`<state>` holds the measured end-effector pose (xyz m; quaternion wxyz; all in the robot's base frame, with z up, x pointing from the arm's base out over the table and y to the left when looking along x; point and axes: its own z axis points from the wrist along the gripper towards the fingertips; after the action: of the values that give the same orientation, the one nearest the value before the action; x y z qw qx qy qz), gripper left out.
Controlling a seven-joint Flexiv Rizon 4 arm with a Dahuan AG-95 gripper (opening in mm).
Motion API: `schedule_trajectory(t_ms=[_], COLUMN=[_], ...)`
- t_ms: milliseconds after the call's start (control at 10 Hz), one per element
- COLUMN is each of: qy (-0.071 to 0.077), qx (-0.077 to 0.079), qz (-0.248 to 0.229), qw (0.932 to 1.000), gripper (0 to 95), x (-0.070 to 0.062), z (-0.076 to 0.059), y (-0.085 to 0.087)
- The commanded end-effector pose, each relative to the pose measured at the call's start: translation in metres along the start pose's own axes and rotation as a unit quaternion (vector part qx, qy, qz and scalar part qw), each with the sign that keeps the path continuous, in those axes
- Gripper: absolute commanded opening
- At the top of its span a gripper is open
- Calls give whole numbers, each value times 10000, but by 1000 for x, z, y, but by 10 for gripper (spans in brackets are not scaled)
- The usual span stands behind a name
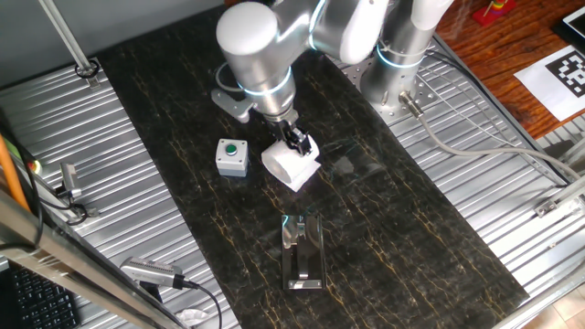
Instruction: Put the toilet paper on its holder
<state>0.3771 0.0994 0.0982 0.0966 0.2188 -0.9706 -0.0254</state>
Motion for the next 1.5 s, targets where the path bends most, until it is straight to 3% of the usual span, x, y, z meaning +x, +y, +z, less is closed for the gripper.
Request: schedule_trajectory(t_ms=[100, 300, 700, 1000, 1200, 1400, 1500], qy=[9, -5, -12, -31, -33, 72, 96], qx=[27, 15, 24, 66, 71, 182, 203], qz=[-1148, -1732, -1938, -2356, -2781, -2844, -2990], qw=[9934, 9849, 9810, 9718, 9605, 9585, 9540], gripper=[0, 0, 0, 0, 0, 0, 0], x=[-5, -16, -40, -42, -43, -44, -44], z=[-7, -12, -23, -22, -20, -18, -18], y=[3, 7, 20, 23, 25, 30, 30])
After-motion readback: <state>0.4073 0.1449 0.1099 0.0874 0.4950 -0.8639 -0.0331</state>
